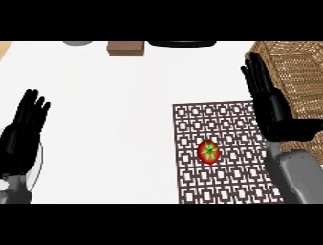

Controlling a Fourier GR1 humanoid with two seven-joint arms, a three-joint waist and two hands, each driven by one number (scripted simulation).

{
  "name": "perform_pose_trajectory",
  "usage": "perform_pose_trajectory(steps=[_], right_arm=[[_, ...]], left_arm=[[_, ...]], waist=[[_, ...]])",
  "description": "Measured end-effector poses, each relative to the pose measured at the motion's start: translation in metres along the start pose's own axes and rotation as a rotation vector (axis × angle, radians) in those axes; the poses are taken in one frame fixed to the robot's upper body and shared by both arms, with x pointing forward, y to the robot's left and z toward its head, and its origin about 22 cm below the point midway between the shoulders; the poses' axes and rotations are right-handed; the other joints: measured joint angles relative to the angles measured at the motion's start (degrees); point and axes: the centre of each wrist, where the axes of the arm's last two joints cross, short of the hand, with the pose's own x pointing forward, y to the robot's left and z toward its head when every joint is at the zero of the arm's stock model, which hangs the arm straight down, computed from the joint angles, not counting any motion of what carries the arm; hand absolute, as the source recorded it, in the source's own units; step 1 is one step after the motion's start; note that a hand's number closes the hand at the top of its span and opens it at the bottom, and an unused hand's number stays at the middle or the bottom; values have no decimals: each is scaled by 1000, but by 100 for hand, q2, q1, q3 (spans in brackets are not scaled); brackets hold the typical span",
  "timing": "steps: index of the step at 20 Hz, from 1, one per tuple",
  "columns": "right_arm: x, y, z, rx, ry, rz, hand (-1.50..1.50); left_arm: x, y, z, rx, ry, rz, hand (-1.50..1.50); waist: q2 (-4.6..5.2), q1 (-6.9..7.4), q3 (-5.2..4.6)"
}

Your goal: Pick the tomato from the placemat and place it in the basket

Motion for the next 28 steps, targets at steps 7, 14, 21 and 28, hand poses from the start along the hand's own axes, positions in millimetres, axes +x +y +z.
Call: perform_pose_trajectory(steps=[7, 14, 21, 28], right_arm=[[25, -8, -44, 312, -174, -104, 150], [10, 68, -12, 705, -390, 95, -150], [53, 112, 8, 715, -337, 224, -150], [110, 87, -20, 703, -182, 705, -150]], left_arm=[[6, 9, -16, -43, 87, -144, 0], [2, 7, -28, -76, 192, -206, 0], [5, 12, -33, -79, 228, -214, 0], [5, 18, -32, -62, 245, -222, 0]], waist=[[-4, 120, 39], [-59, 30, 32], [-129, -84, 22], [-197, -184, 3]])
